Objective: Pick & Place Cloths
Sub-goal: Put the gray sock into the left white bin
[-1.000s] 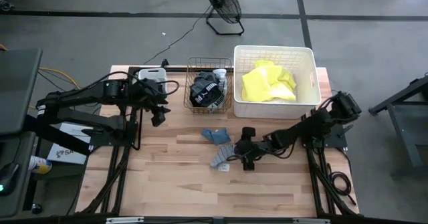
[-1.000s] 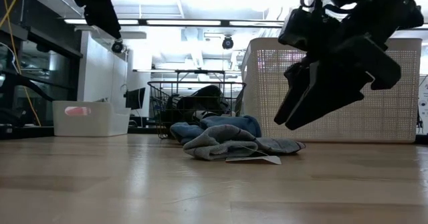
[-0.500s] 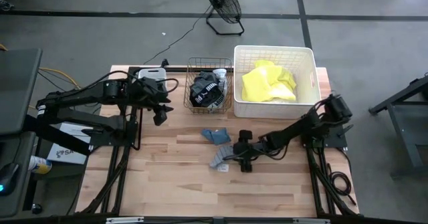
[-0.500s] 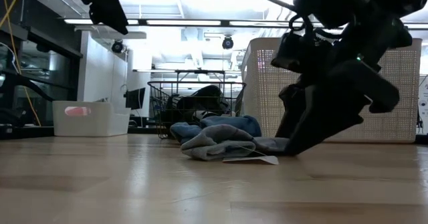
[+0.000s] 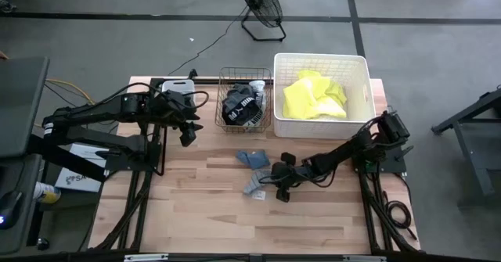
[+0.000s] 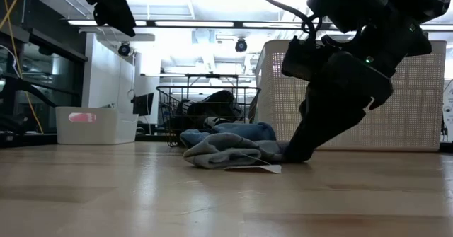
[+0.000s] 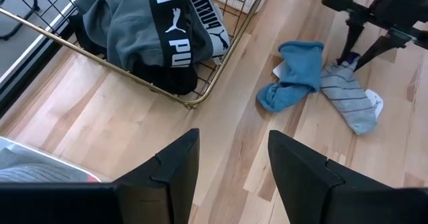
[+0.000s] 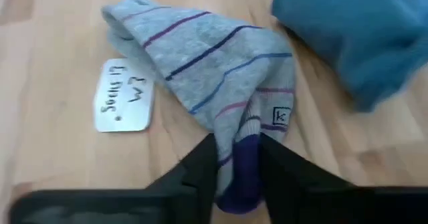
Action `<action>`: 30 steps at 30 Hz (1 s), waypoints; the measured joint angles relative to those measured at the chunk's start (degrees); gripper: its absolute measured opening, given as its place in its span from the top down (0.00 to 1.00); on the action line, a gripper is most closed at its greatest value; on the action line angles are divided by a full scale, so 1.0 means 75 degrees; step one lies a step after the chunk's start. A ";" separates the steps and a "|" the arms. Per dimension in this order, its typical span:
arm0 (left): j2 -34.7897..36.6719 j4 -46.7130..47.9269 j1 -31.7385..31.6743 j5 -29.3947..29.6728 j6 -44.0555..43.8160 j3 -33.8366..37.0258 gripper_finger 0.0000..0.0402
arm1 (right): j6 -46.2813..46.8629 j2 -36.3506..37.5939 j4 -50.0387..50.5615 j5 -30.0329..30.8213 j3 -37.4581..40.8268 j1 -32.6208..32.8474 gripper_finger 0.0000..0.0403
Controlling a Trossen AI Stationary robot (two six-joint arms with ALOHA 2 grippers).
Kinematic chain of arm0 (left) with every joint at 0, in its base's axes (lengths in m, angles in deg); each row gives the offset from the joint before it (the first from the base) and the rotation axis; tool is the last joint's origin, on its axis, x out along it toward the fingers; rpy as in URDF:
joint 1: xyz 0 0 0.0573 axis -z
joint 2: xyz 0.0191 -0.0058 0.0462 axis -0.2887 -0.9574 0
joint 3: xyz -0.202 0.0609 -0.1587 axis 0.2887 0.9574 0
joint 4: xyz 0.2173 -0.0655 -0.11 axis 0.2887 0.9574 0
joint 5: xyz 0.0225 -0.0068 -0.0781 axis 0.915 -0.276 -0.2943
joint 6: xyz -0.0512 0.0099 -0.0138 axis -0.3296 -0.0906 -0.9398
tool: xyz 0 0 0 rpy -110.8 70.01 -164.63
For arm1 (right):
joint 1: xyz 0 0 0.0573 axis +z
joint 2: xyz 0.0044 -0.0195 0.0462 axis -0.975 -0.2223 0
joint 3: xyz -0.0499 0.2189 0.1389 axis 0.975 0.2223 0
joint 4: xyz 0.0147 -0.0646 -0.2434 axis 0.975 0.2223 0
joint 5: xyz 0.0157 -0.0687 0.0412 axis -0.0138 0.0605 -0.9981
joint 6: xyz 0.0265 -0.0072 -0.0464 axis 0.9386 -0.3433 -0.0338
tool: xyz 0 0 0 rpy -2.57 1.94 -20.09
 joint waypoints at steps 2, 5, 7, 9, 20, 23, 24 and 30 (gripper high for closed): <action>0.0000 -0.0009 0.0000 0.0027 -0.0017 0.0000 0.57 | 0.0011 -0.0020 -0.0258 -0.0085 0.0013 0.0002 0.84; 0.0000 -0.0016 0.0000 0.0033 -0.0017 0.0000 0.57 | 0.0013 -0.0029 -0.0736 -0.0246 0.0027 0.0006 0.96; 0.0000 -0.0016 0.0000 0.0046 -0.0017 0.0000 0.57 | 0.0027 -0.0029 -0.1108 -0.0299 0.0024 0.0006 0.97; 0.0000 -0.0019 0.0000 0.0048 -0.0019 0.0000 0.57 | 0.0106 -0.0029 -0.1504 -0.0294 0.0024 0.0006 0.97; 0.0000 -0.0397 0.0000 -0.0073 -0.0224 -0.0001 0.57 | 0.0115 0.0563 -0.2892 0.0205 0.0010 0.0002 0.98; 0.0001 -0.0805 0.0000 -0.0316 -0.0219 -0.0003 0.57 | -0.0039 0.0894 -0.2914 0.0434 0.0010 -0.0014 0.98; 0.0000 -0.0967 0.0000 -0.0405 -0.0212 -0.0003 0.57 | -0.0110 0.1008 -0.2952 0.0478 0.0009 -0.0017 0.98; -0.0048 -0.1861 0.0000 -0.0823 -0.0189 -0.0006 0.57 | -0.0571 0.1708 -0.3065 0.1126 0.0009 -0.0026 0.99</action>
